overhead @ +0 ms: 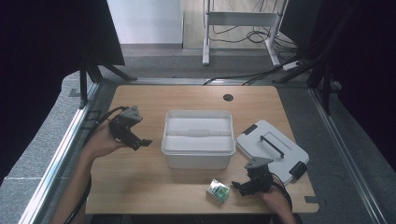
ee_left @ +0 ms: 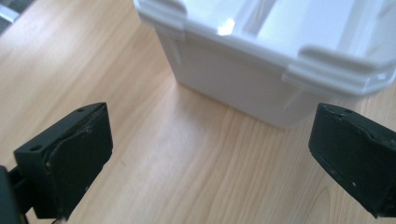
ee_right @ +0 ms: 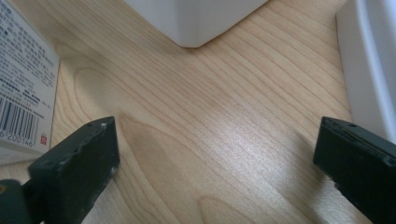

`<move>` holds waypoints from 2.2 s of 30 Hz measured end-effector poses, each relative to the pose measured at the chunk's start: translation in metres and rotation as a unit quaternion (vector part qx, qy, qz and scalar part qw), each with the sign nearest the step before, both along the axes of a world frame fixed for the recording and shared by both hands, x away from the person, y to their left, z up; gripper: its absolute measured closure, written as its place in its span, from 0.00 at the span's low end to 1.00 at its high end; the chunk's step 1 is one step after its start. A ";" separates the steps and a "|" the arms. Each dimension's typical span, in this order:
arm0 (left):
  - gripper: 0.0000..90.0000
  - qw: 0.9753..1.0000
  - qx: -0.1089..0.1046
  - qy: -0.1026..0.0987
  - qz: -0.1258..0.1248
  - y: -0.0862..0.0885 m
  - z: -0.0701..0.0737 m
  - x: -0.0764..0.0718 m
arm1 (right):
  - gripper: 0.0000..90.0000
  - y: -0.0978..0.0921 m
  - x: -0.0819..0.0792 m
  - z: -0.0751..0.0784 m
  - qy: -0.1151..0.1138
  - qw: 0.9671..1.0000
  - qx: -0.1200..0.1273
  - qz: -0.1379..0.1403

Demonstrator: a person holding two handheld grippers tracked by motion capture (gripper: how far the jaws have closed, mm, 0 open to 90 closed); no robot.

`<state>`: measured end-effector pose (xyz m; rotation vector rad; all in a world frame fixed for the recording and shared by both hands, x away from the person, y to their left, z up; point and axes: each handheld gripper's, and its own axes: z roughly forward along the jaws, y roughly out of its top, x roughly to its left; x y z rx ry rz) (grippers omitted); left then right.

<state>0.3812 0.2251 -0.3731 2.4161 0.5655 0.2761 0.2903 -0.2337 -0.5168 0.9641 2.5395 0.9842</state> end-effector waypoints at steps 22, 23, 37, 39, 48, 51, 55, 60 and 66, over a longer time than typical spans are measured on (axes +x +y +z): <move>0.16 0.991 0.030 -0.032 -0.127 -0.098 0.033 0.029 | 0.00 -0.002 -0.002 -0.003 -0.010 1.000 0.011 -0.003; 0.16 0.991 0.030 -0.032 -0.127 -0.098 0.033 0.029 | 0.00 -0.002 -0.002 -0.003 -0.010 1.000 0.011 -0.003; 0.38 0.981 0.056 -0.031 -0.182 -0.157 0.013 0.043 | 0.00 -0.002 -0.002 -0.002 -0.009 1.000 0.011 -0.004; 0.46 0.980 0.060 -0.025 -0.187 -0.160 0.010 0.045 | 0.00 -0.002 -0.002 -0.003 -0.009 1.000 0.011 -0.004; 0.77 0.974 0.080 0.002 -0.211 -0.170 -0.005 0.051 | 0.00 -0.002 -0.002 -0.003 -0.009 1.000 0.011 -0.003; 0.83 0.973 0.083 0.010 -0.216 -0.171 -0.009 0.052 | 0.00 -0.002 -0.002 -0.002 -0.009 1.000 0.010 -0.003; 0.98 0.971 0.069 0.021 -0.229 -0.171 -0.009 0.052 | 0.00 -0.002 -0.002 -0.003 -0.009 1.000 0.011 -0.003; 0.99 0.970 0.072 0.021 -0.232 -0.172 -0.007 0.052 | 0.00 -0.002 -0.002 -0.002 -0.009 1.000 0.010 -0.003; 0.99 0.969 0.068 0.006 -0.237 -0.174 0.001 0.049 | 0.00 -0.002 -0.002 -0.002 -0.009 1.000 0.010 -0.003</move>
